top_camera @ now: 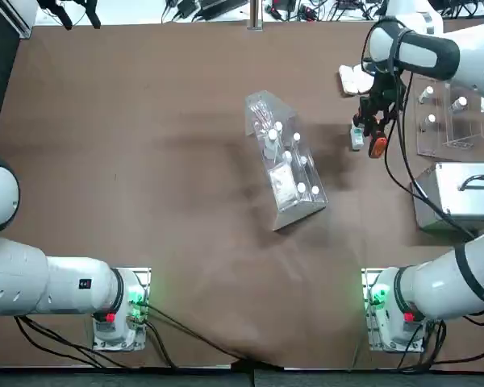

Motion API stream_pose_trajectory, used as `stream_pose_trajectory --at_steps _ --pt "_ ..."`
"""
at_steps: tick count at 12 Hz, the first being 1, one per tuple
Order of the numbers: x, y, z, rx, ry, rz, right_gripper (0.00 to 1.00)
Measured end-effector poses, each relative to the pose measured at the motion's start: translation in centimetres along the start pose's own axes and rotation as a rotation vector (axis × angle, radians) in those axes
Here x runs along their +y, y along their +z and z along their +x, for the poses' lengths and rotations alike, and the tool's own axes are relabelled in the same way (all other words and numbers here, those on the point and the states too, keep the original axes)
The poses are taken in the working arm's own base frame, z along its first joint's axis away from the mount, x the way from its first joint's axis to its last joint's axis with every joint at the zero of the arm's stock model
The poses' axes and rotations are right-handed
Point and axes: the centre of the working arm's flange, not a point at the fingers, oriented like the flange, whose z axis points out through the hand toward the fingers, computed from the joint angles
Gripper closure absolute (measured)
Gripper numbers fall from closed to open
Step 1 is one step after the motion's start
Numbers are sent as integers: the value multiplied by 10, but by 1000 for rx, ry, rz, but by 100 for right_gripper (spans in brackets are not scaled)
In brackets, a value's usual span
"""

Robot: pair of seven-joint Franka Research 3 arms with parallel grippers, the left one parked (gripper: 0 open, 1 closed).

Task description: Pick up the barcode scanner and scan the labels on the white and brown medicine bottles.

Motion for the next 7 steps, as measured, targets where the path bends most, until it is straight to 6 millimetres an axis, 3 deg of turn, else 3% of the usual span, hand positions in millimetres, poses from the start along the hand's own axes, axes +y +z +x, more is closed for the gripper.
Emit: stream_pose_trajectory --at_steps 7 --pt "3 24 -9 16 -4 -3 56"
